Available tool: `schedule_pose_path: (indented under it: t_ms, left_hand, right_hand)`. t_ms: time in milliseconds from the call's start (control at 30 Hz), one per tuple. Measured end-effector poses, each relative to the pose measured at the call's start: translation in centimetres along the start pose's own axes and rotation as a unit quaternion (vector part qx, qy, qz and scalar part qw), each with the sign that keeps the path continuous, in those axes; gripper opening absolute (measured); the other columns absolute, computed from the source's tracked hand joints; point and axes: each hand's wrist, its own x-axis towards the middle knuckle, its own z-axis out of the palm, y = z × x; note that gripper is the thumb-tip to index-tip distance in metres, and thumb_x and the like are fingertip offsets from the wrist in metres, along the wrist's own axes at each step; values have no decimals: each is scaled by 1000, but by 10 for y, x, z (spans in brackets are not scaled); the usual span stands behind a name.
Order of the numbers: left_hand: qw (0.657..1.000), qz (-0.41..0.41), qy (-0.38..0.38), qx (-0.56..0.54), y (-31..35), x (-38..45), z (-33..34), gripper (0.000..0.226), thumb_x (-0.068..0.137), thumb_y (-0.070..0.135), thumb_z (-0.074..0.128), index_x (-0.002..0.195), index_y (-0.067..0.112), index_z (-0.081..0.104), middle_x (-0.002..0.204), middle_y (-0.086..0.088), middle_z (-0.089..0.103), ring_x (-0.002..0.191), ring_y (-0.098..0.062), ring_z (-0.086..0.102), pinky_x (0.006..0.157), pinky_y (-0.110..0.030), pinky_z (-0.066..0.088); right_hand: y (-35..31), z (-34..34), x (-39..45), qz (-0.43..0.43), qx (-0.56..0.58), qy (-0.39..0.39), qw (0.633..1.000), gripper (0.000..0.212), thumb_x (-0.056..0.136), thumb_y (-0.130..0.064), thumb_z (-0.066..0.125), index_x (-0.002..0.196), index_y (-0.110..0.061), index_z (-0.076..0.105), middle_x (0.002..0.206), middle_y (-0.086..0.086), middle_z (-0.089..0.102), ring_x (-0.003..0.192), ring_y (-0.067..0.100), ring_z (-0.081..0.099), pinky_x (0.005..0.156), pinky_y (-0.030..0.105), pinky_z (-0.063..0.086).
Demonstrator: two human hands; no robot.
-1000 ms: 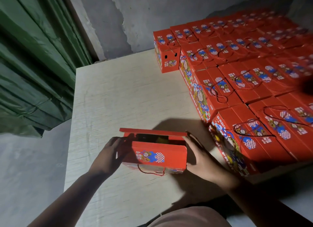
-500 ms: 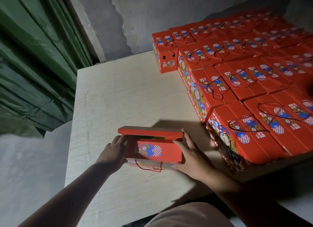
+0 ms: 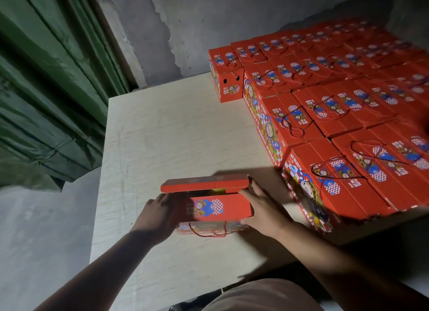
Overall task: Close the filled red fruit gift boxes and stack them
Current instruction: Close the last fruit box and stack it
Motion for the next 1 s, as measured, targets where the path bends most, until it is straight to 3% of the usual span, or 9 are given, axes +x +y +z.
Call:
schedule_pose_path:
  t_ms: [100, 200, 300, 433, 500, 633, 800, 900, 1000]
  left_hand:
    - [1000, -6, 7, -3, 3, -10, 10, 90, 85, 39, 77, 161, 26, 32, 153, 4, 51, 135, -23, 53, 100, -40, 51]
    - [999, -40, -28, -14, 5, -17, 26, 95, 101, 43, 60, 168, 24, -5, 175, 5, 2, 162, -18, 10, 124, -44, 32]
    - [996, -62, -46, -40, 11, -23, 39, 101, 103, 58, 50, 161, 30, -27, 170, 12, -28, 158, -12, -22, 130, -51, 12]
    - [994, -81, -47, -51, 19, -23, 40, 102, 97, 82, 29, 158, 29, -33, 165, 14, -38, 154, -9, -32, 124, -53, -3]
    - [993, -84, -54, -58, 20, -21, 37, 98, 96, 83, 21, 159, 27, -31, 166, 13, -37, 154, -10, -32, 126, -57, -2]
    - [988, -99, -25, -115, 19, -23, 32, 89, 97, 81, 14, 167, 30, -9, 172, 14, -17, 157, -6, -21, 128, -58, 15]
    - [985, -103, -20, -138, 19, -31, 39, 82, 100, 76, 22, 162, 41, -19, 168, 18, -28, 157, -15, -26, 129, -57, 12]
    - [972, -106, -6, -212, 27, -30, 44, 86, 103, 69, 34, 165, 34, -13, 171, 12, -24, 162, -25, -7, 128, -53, 23]
    - [968, -139, 2, -210, 33, -25, 48, 83, 104, 68, 32, 168, 28, -2, 175, 6, -12, 157, -34, 20, 122, -51, 34]
  right_hand:
    - [3, 2, -2, 11, -21, -20, 1000, 93, 81, -47, 82, 153, -46, 24, 172, -13, 3, 150, 25, 32, 105, 46, 53]
    - [6, 7, -6, 22, -50, -37, 998, 100, 88, -57, 72, 161, -51, 3, 173, -16, -8, 154, 25, 26, 106, 45, 52]
    - [6, 12, -10, 37, -53, -53, 996, 103, 92, -67, 62, 156, -58, -18, 175, -9, -8, 154, 29, 27, 102, 45, 53]
    - [6, 16, -9, 48, -38, -67, 996, 103, 91, -72, 58, 154, -59, -23, 176, -1, -4, 157, 31, 24, 105, 48, 51]
    - [9, 17, -7, 47, -35, -76, 995, 101, 92, -75, 54, 153, -60, -24, 176, -3, -7, 157, 33, 23, 105, 50, 50]
    - [15, 18, -7, 38, -3, -80, 996, 88, 97, -75, 42, 152, -62, -24, 174, -13, -12, 159, 27, 21, 109, 46, 44]
    - [15, 33, -18, 23, 13, -42, 999, 83, 103, -65, 41, 156, -54, -21, 175, -14, -4, 158, 19, 24, 110, 39, 47]
    - [13, 35, -16, 32, 8, -47, 998, 81, 104, -64, 38, 158, -52, -21, 175, -11, 1, 156, 20, 27, 108, 41, 49]
    - [14, 32, -12, 39, 4, -72, 997, 79, 104, -65, 36, 157, -53, -21, 175, -11, 3, 153, 23, 31, 108, 42, 47]
